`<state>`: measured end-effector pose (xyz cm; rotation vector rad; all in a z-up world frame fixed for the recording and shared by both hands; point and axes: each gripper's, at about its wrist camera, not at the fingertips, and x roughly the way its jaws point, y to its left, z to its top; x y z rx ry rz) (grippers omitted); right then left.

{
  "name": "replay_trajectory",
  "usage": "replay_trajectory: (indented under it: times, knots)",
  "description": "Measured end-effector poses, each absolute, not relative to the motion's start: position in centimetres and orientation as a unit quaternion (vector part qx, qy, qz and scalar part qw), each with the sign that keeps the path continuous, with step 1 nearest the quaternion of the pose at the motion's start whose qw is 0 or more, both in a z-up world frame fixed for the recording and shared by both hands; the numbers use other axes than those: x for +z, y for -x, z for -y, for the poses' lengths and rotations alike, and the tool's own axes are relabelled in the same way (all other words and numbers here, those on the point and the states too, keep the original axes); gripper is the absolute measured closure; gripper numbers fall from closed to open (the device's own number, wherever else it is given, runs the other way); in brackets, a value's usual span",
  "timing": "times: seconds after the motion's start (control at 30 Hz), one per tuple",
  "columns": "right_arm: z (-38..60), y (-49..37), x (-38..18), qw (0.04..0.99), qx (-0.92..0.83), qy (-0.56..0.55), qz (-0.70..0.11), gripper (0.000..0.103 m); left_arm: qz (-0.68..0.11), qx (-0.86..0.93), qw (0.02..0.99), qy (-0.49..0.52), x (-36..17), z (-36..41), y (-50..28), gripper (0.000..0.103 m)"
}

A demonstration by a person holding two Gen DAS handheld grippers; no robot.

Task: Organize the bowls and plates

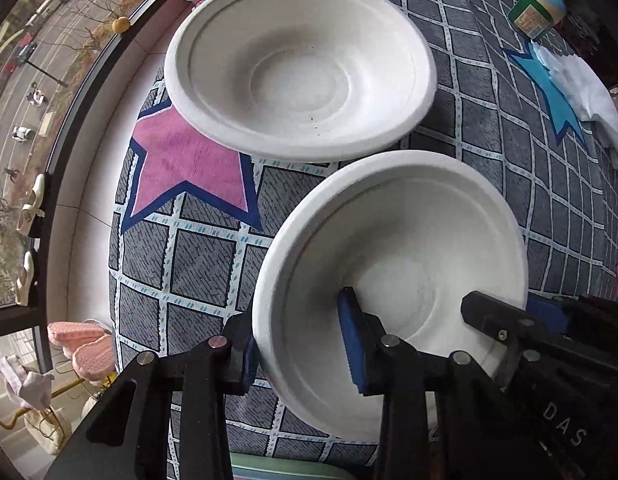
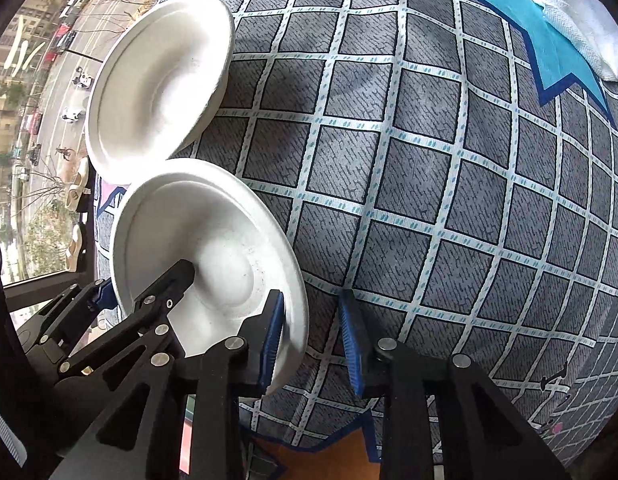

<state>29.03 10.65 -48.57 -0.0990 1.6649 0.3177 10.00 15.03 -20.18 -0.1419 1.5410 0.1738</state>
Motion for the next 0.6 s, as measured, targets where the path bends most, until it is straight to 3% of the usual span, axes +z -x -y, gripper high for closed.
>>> replay_trajectory:
  times: [0.6]
  knots:
    - [5.4, -26.3, -47.0, 0.655, 0.051, -0.011, -0.754, 0.082, -0.697, -0.031, 0.715, -0.031, -20.7, 1.2, -11.5, 0.066]
